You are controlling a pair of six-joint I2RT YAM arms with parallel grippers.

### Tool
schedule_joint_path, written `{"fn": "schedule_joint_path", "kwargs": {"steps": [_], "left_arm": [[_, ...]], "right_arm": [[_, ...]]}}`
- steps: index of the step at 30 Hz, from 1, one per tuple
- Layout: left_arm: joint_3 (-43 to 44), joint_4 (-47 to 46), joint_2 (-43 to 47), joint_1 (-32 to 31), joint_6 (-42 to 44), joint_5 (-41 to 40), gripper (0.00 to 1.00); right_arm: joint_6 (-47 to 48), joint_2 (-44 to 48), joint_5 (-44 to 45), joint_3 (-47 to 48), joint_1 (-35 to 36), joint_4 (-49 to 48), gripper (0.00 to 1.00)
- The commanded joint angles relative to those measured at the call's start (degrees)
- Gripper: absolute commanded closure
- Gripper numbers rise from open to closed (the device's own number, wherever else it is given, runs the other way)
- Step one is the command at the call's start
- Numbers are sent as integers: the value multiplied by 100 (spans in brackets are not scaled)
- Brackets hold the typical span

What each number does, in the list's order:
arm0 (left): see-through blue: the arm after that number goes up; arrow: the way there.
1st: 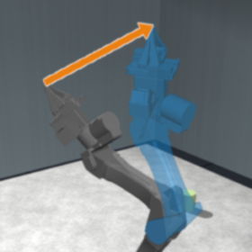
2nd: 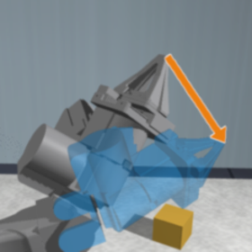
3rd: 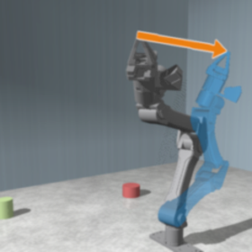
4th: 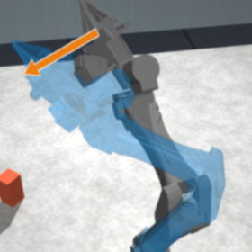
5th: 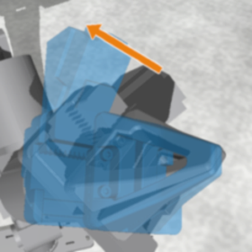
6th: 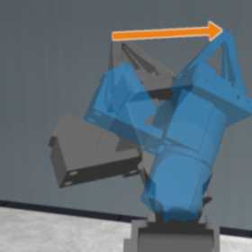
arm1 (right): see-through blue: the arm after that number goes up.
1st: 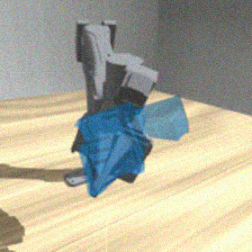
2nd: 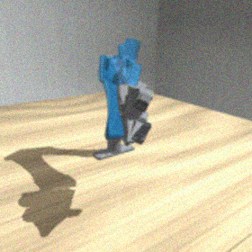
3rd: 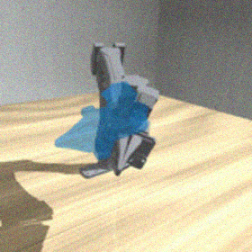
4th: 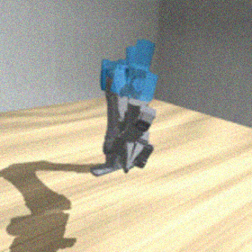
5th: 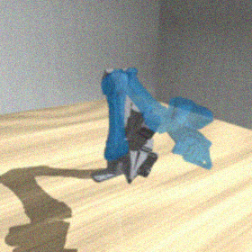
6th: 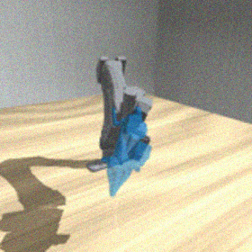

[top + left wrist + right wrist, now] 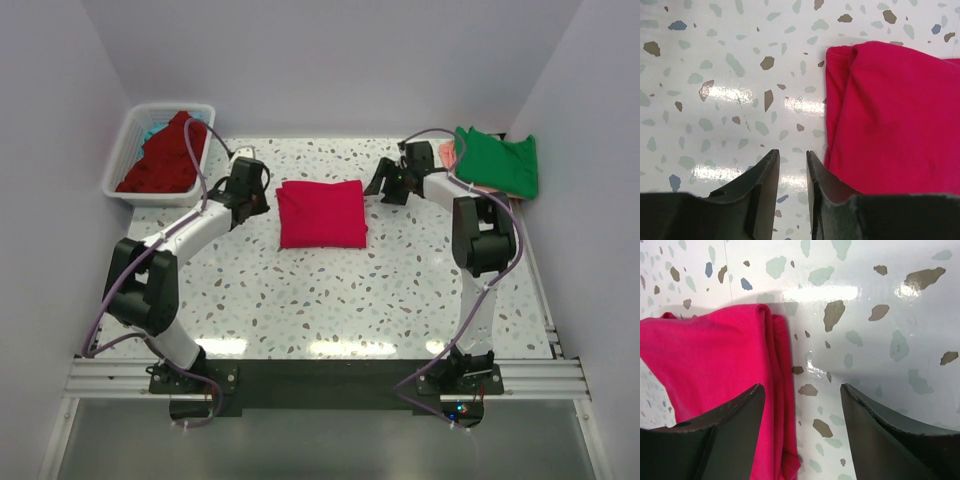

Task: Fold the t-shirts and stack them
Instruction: Fold the tshirt, then neatly place the folded tshirt to the corner

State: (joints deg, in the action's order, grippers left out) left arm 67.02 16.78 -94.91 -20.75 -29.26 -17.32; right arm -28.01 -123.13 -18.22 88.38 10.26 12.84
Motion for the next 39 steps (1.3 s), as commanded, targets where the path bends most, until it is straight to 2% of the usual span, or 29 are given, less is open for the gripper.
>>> {"fn": "schedule_joint_path", "kwargs": {"steps": [1,14,23,25,27,29,39], "left_arm": [[13,-218,26,185,131,185,67],[-14,-359,-45,441,104,212,67],[-75,-342,-1,476,104,168,67],[-84,-342,17,476,104,150,67],[-111,-324,69,493,104,133,67],[-137,-341,96,520,113,124,67],[-172,-359,122,564,140,115,68]], "right_arm": [[-144,-184,-1006,74,20,-362,34],[94,-36,-1641,-839,133,-502,36],[331,-378,-1632,-700,625,-212,43],[366,-448,-1632,-559,687,-98,50],[402,-554,-1422,-392,775,130,87],[445,-554,-1185,-295,819,297,100],[744,201,1178,-506,951,1377,100]]}}
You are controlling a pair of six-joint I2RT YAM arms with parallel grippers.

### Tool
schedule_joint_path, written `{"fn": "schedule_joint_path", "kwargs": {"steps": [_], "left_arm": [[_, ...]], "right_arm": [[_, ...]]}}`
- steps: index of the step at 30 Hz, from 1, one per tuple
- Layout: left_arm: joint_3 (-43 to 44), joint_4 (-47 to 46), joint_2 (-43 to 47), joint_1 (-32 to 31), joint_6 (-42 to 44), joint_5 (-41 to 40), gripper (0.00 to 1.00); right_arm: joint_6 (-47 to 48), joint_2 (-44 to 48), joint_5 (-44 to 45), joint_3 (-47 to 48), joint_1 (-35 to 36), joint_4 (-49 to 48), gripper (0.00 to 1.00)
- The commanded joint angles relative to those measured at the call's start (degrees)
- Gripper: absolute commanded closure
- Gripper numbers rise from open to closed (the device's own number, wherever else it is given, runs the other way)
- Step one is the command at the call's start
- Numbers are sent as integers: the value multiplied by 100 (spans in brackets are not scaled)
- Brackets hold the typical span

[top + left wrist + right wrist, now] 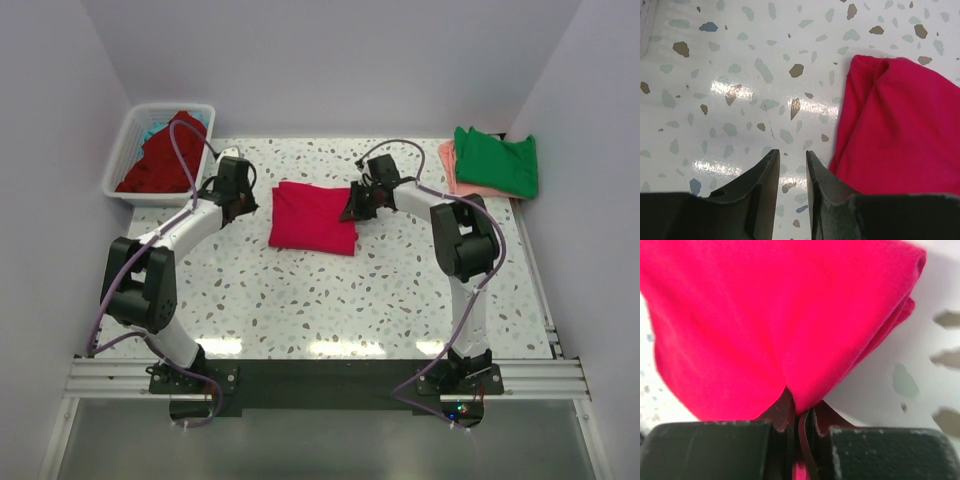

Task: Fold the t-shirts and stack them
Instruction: Neatly place the folded tshirt to the corner

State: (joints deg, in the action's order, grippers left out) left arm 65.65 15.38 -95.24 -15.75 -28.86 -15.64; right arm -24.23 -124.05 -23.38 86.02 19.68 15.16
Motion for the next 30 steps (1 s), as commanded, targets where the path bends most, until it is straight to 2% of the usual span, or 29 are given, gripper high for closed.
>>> {"fn": "schedule_joint_path", "kwargs": {"steps": [1,5,12,20,25,30], "left_arm": [[-34,-211,164,63,109,-53,68],[-26,-228,155,89,100,-62,68],[80,-263,41,90,74,-10,68],[273,-246,-82,98,91,35,68],[378,-210,-152,98,118,61,68],[440,-132,-153,107,118,79,69]], "right_arm": [[375,363,1896,-305,1,1252,100],[498,881,2915,-393,9,1858,100],[604,1672,4172,-858,-52,2290,100],[831,2525,5035,-1377,-816,2483,100],[1139,2956,5342,-1623,-1545,2413,100],[1482,2773,5536,-1509,-1951,2176,100]]}}
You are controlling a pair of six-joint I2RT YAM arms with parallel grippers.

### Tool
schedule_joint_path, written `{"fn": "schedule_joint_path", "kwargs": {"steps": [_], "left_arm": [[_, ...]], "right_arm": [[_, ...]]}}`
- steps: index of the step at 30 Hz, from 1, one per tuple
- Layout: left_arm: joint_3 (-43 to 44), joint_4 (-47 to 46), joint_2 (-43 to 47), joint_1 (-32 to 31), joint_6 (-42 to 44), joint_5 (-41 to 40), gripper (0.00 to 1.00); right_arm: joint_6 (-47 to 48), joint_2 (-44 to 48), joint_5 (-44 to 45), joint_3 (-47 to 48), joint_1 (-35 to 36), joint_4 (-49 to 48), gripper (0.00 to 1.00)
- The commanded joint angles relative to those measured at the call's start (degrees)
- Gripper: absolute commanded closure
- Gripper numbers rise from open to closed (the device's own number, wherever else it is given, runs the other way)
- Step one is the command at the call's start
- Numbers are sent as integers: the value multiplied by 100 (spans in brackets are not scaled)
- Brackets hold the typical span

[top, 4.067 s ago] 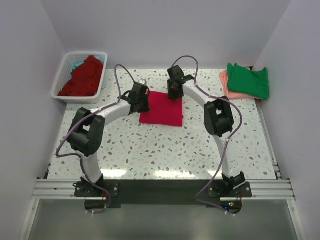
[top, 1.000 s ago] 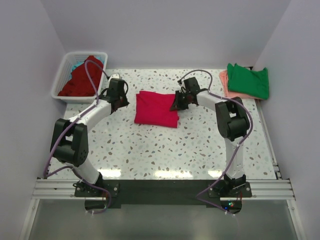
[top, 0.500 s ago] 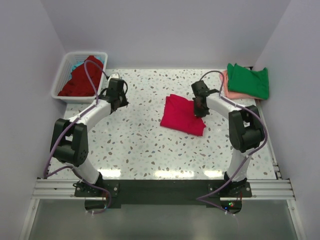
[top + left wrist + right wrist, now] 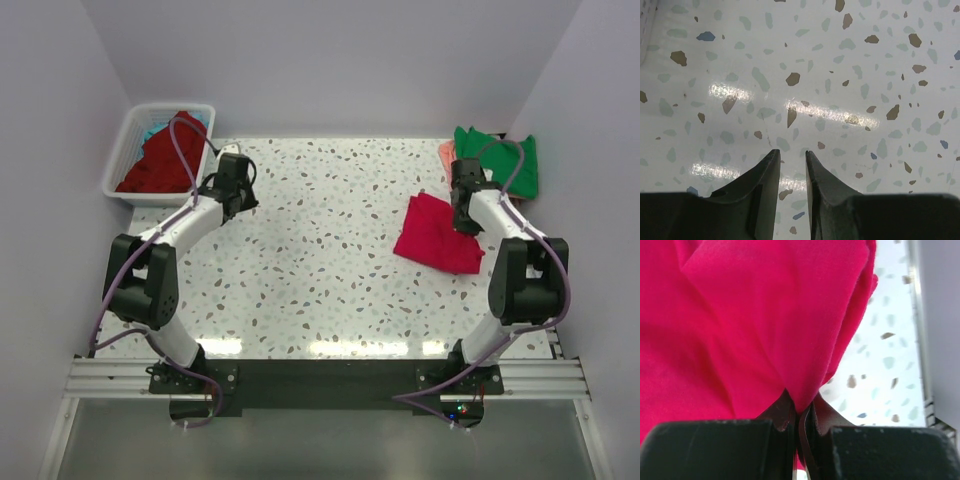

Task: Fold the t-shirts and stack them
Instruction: Neatly place the folded tshirt to the corner

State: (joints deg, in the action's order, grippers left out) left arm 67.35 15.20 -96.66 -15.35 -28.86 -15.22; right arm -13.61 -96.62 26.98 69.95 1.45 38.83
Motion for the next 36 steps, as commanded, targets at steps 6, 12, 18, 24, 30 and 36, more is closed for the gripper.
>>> {"fn": "schedule_joint_path", "kwargs": {"steps": [6,12,18,24,30,36], "left_arm": [[243,0,156,68,161,-7,69],[24,0,288,59,153,37,69],[94,71,245,68,153,81,69],[41,115,236,68,153,81,69],[32,141,174,68,144,81,69],[32,176,156,68,135,134,70]], "right_arm": [[596,-480,807,405,-768,-341,100],[587,-708,1291,800,-1208,-438,100],[780,-1113,1617,1599,-1481,-517,100],[895,-1245,2161,1478,-1508,-921,100],[921,-1219,2662,1082,-1508,-1624,100],[570,-1605,2900,1266,-1508,-1440,74]]}}
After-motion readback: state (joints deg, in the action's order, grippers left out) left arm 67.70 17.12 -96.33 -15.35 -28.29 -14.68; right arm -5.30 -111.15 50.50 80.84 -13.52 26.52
